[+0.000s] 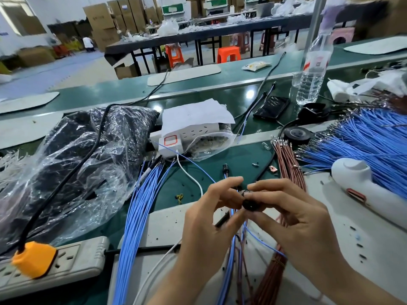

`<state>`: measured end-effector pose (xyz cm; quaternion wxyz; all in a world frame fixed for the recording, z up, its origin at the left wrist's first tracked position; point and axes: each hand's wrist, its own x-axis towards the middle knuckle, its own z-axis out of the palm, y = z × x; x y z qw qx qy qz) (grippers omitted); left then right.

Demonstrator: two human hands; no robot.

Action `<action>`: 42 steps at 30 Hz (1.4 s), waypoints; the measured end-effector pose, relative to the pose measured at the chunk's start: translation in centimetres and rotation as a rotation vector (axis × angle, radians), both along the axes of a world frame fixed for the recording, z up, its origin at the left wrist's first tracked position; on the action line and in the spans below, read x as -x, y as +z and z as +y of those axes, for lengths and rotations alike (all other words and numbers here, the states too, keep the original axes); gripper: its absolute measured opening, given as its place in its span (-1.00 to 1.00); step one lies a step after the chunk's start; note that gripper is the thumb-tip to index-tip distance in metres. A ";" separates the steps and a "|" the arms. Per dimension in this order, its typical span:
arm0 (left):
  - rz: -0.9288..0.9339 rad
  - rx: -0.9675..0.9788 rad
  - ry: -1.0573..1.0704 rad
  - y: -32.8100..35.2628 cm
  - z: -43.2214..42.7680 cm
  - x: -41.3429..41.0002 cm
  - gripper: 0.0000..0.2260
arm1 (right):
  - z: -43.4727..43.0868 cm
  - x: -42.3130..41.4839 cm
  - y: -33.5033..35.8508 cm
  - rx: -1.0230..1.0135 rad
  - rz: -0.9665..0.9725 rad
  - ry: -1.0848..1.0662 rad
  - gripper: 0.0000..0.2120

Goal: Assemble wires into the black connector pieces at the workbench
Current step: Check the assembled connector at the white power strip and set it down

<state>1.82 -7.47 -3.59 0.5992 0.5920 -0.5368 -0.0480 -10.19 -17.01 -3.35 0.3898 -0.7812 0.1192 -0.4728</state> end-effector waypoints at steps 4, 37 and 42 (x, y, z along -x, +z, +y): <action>0.000 -0.083 -0.017 0.2 0.1 -0.3 -0.60 | 0.1 0.0 -0.2 0.080 0.004 -0.054 -0.80; 0.264 -0.088 -0.138 -0.3 -0.2 0.7 -0.97 | 0.7 0.2 -0.2 0.060 -0.155 -0.011 -0.86; 0.259 -0.118 -0.124 -0.2 -0.1 0.9 -0.96 | 0.6 0.1 -0.4 0.089 -0.130 -0.031 -0.86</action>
